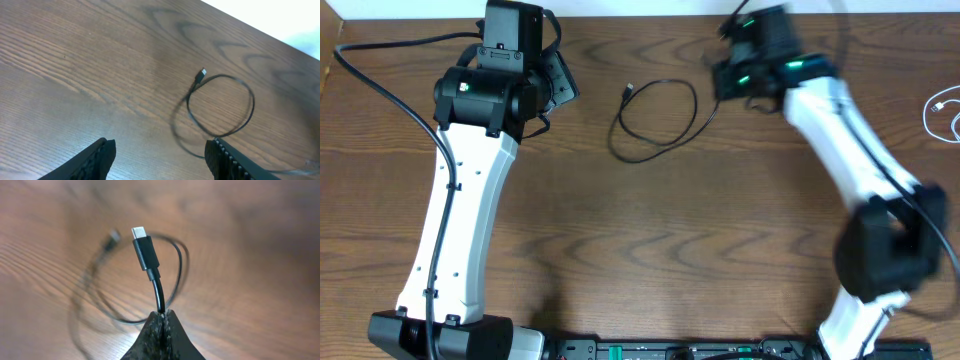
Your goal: Untangle cables
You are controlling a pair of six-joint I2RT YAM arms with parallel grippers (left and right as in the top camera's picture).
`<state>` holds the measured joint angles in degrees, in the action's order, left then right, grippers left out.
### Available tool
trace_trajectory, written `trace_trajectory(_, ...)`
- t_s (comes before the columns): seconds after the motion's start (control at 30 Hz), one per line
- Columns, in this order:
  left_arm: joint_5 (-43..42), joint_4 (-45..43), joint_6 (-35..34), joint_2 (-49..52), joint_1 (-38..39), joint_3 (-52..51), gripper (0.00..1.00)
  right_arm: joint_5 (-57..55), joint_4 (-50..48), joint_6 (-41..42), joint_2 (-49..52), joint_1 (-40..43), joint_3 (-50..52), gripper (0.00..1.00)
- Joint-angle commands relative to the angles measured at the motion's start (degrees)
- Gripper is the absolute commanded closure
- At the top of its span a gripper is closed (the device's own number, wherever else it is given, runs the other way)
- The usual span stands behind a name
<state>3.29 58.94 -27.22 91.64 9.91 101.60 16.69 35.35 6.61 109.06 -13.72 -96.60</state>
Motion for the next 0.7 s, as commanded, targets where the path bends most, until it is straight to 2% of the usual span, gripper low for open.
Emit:
trace_trajectory(0.0, 0.11, 0.09, -0.98, 0.15, -0.09, 0.15, 0.37, 5.14, -0.31, -3.39, -6.32, 3.15, -0.28, 0.99)
trace_trajectory(0.17, 0.13, 0.07, -1.01, 0.15, -0.09, 0.15, 0.37, 5.07, -0.48, -0.13, -12.22, 8.96, -0.28, 0.99)
trace_trajectory(0.33, 0.11, 0.02, -1.20, 0.15, -0.09, 0.15, 0.37, 4.17, 2.47, 2.51, -12.59, 12.55, -0.26, 0.99)
trace_trajectory(0.5, 0.09, -0.28, -1.22, 0.15, -0.09, 0.15, 0.37, 3.17, 4.74, 3.30, -8.55, 10.95, -0.26, 0.99)
trace_trajectory(0.67, 0.09, -0.22, -1.62, 0.15, -0.09, 0.15, 0.37, 2.97, 4.20, 8.48, -1.99, 7.32, -0.26, 0.99)
